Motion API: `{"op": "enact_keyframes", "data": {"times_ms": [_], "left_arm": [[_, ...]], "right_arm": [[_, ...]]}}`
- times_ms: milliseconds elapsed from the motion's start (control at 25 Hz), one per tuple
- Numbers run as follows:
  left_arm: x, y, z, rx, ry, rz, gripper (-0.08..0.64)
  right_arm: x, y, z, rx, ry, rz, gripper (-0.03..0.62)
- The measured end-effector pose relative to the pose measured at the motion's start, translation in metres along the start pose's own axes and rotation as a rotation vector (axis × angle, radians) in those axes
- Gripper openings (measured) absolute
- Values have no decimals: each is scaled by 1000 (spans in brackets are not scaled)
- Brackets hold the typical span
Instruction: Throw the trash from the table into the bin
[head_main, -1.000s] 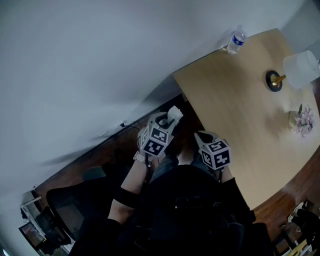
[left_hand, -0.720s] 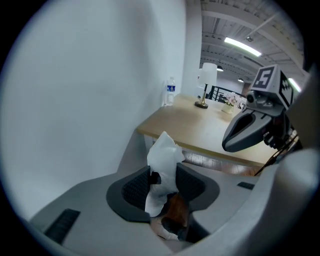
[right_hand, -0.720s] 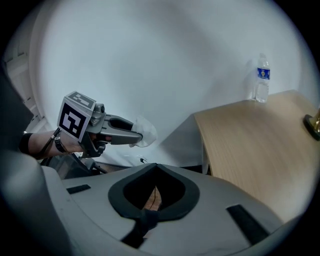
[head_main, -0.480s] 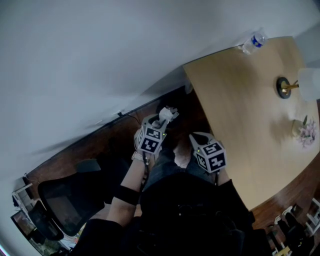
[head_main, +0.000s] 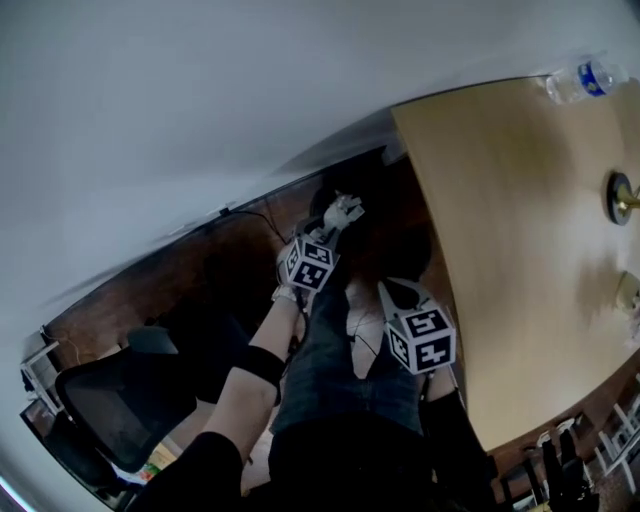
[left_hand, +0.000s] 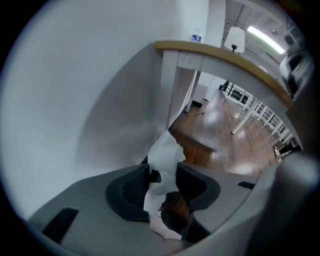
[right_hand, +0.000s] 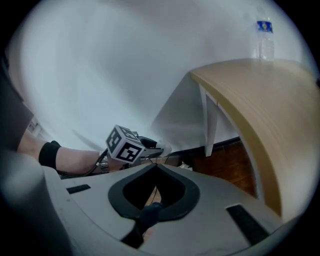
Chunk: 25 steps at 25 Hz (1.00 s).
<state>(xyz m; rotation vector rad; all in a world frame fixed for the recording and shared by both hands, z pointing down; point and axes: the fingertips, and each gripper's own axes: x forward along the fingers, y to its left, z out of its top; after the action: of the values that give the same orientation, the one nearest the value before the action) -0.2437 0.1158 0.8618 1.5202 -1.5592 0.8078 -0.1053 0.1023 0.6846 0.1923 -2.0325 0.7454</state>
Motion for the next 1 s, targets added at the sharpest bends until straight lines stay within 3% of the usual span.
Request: {"op": "enact_keyframes", "data": {"times_ms": [280,600,680,760,1000], "left_arm": [[103,18,-44,2,64,-25,170],[150,26,-63,-18,97,-31,178],[155,26,-66,-52,115,-50,217],[157,26,-64,-85,113,-57,364],[139,34,-47,-80,54,-33,374]], "right_arm": [[60,-19,-33,60,39,27,8],[84,-34,-60,84,68,25,8],[84,-36,-62,94,64,21,8],[84,-37,-62,95,61,17,8],[83,-30,-53,82,41,11,8]]}}
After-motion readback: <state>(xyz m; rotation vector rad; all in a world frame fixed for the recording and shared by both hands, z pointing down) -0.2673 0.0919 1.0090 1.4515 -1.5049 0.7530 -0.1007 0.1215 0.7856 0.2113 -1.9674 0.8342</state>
